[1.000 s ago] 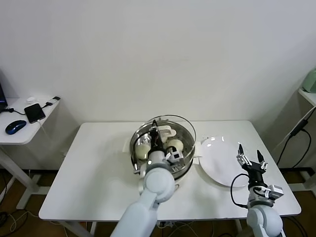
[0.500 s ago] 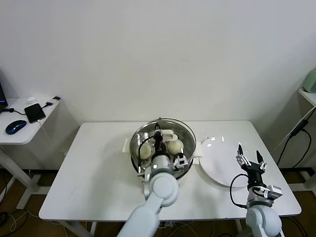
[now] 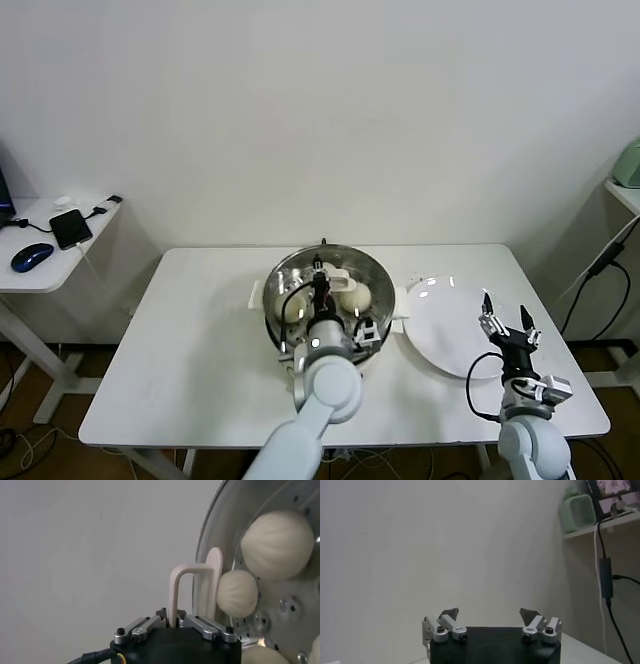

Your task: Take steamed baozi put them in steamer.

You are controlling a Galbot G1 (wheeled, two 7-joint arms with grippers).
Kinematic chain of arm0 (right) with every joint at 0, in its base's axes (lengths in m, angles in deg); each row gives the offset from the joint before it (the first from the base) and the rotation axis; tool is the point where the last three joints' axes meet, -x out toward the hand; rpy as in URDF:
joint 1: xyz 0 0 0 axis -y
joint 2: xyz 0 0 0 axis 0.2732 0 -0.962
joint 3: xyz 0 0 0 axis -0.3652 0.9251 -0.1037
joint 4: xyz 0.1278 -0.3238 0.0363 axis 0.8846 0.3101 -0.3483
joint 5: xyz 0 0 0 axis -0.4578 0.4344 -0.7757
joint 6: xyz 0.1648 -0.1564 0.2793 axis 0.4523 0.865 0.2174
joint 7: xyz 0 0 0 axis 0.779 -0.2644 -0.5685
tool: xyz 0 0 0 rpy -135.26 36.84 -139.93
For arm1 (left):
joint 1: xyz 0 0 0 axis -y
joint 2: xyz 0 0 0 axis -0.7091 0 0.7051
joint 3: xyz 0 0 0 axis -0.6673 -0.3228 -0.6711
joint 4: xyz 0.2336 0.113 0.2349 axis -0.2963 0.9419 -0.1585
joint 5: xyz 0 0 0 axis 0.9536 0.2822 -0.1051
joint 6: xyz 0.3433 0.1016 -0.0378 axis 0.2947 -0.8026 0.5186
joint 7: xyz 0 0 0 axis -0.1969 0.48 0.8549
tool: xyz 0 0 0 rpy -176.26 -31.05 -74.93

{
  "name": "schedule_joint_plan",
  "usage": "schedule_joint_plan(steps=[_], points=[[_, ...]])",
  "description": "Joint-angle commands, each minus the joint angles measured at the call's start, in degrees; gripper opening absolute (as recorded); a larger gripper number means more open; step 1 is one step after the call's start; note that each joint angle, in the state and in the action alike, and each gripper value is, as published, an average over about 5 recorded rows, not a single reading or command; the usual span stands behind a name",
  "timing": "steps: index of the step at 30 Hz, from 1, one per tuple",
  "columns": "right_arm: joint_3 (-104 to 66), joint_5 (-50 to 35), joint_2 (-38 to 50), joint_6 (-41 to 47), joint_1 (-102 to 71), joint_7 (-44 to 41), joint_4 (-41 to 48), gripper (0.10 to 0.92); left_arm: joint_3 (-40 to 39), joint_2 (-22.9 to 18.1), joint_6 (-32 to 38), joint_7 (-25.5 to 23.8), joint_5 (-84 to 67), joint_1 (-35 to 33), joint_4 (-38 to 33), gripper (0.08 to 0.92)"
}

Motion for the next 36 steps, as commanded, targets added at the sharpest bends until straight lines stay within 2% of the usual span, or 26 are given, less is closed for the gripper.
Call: schedule_joint_plan(steps=[1,8,15,26,36], points=[[0.0,0.0,0.0,-0.1,0.0,0.0,0.0,0.823,0.1,-2.8,-2.0,0.5,1.1,0.0,1.0,0.17],[-0.1,0.0,-0.1,-0.1,-0.2,-0.1,-0.1,0.823,0.1,-2.8,-1.7,0.6,1.1,-0.2,1.1,0.17],[0.1,0.2,-0.2,-0.1,-0.1,-0.1,0.0,0.823,-0.2,-2.8,2.0,0.0,-0.4,-2.2,-2.8,0.197],[0.2,0.8,-0.7,-0.1,-0.1,-0.1,0.1,0.823,-0.3,-2.1,5.9,0.5,-5.6,-8.9,-12.0,0.503],[0.5,1.3,-1.1,-0.2,0.0,-0.1,0.2,0.823,-0.2,-0.2,6.5,1.5,-6.5,-13.0,-18.0,0.78]])
